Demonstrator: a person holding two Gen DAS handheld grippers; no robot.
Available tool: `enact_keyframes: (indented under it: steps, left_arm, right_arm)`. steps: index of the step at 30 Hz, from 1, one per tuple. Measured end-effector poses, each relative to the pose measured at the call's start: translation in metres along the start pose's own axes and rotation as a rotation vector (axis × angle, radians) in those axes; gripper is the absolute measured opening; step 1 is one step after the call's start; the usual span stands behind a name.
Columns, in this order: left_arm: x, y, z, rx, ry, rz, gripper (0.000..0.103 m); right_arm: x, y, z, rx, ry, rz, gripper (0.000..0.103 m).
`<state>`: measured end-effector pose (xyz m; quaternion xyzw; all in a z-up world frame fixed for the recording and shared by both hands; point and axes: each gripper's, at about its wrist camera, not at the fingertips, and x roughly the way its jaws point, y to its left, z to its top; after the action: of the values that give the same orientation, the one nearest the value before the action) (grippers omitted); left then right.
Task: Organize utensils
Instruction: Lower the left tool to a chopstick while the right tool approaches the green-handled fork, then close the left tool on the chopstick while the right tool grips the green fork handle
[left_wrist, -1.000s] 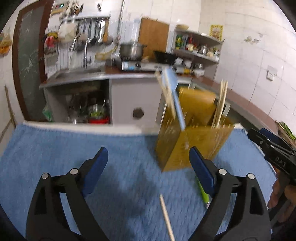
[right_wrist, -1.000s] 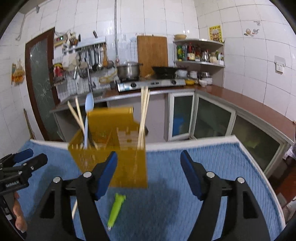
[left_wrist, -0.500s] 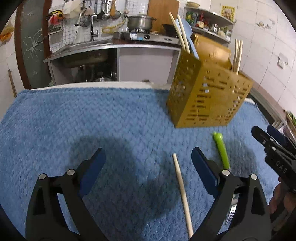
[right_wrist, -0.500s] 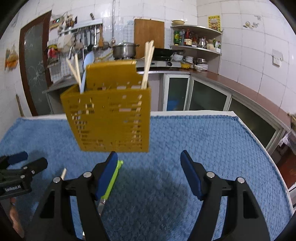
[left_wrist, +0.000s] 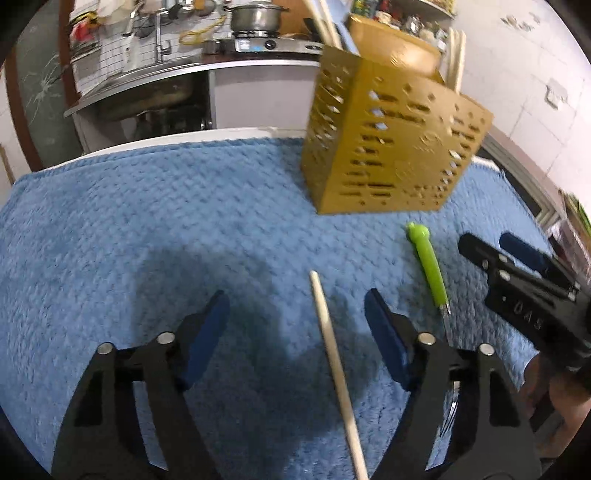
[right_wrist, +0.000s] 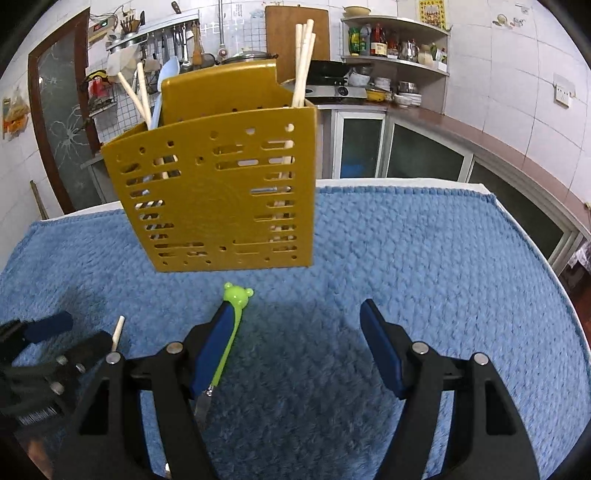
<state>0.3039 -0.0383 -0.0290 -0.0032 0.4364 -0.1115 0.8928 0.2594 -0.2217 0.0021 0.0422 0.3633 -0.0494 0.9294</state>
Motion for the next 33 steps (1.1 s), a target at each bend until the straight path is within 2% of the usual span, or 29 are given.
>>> enact_keyframes:
  steps: [2, 6, 12, 16, 17, 20, 25, 33]
  left_arm:
    - [0.004, -0.005, -0.002, 0.022, 0.018, 0.010, 0.064]
    - [0.013, -0.006, -0.004, 0.024, 0.049, 0.031, 0.047]
    - [0.016, -0.003, 0.003, 0.010, 0.052, 0.033, 0.031]
    - [0.017, -0.002, 0.006, 0.012, 0.054, 0.021, 0.025]
    - [0.017, -0.003, 0.006, 0.020, 0.052, 0.024, 0.025]
    - [0.017, -0.005, 0.006, 0.034, 0.049, 0.028, 0.024]
    - [0.020, -0.005, 0.008, 0.046, 0.044, 0.022, 0.022]
    - [0.019, 0.004, 0.012, 0.030, 0.050, -0.007, 0.012]
  right_arm:
    - [0.004, -0.003, 0.000, 0.004, 0.012, 0.007, 0.069]
    - [0.009, 0.004, -0.001, -0.011, 0.034, 0.019, 0.068]
    - [0.023, 0.024, -0.003, -0.049, 0.087, 0.022, 0.057]
    - [0.031, 0.033, -0.006, -0.080, 0.124, 0.028, 0.042]
    - [0.030, 0.033, -0.006, -0.078, 0.121, 0.035, 0.032]
    - [0.028, 0.031, -0.006, -0.064, 0.129, 0.068, 0.017]
    - [0.024, 0.020, -0.006, -0.022, 0.150, 0.086, 0.017]
    - [0.012, -0.005, 0.001, 0.029, 0.189, 0.123, 0.017]
